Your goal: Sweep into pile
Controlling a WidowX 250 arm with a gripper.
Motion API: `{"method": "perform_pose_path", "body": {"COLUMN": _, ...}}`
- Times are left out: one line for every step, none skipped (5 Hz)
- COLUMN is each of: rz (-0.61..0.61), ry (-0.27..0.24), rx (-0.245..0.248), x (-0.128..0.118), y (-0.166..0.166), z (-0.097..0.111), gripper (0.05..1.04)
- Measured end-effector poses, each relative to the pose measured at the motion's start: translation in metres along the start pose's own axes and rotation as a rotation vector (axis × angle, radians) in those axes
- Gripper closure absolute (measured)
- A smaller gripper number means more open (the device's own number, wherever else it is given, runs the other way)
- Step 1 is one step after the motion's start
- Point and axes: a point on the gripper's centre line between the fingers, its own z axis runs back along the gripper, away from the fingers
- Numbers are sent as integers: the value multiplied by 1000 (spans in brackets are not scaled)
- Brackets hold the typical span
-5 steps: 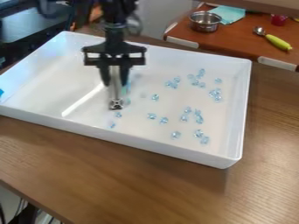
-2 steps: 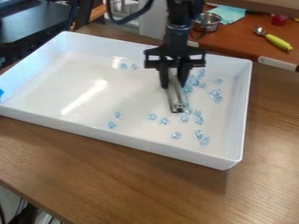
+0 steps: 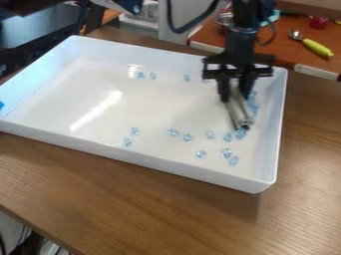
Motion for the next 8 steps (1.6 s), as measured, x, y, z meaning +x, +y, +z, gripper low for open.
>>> {"method": "perform_pose_path", "body": {"rz": -8, "ry": 11, "rx": -9, "x": -9, "y": -7, "z": 3, "gripper": 711}}
{"method": "perform_pose_path", "body": {"rz": 5, "ry": -12, "rx": -67, "x": -11, "y": 31, "z": 44, "gripper": 711}}
{"method": "perform_pose_path", "body": {"rz": 33, "ry": -45, "rx": -78, "x": -12, "y": 91, "z": 69, "gripper": 711}}
{"method": "perform_pose_path", "body": {"rz": 86, "ry": -90, "rx": -38, "x": -13, "y": 137, "z": 73, "gripper": 711}}
{"method": "perform_pose_path", "body": {"rz": 184, "ry": -91, "rx": 63, "x": -13, "y": 173, "z": 55, "gripper": 711}}
{"method": "perform_pose_path", "body": {"rz": 280, "ry": -106, "rx": 125, "x": -10, "y": 202, "z": 39, "gripper": 711}}
{"method": "perform_pose_path", "body": {"rz": 283, "ry": -143, "rx": 160, "x": -9, "y": 212, "z": 27, "gripper": 711}}
{"method": "perform_pose_path", "body": {"rz": 269, "ry": -147, "rx": 194, "x": -10, "y": 220, "z": 16, "gripper": 711}}
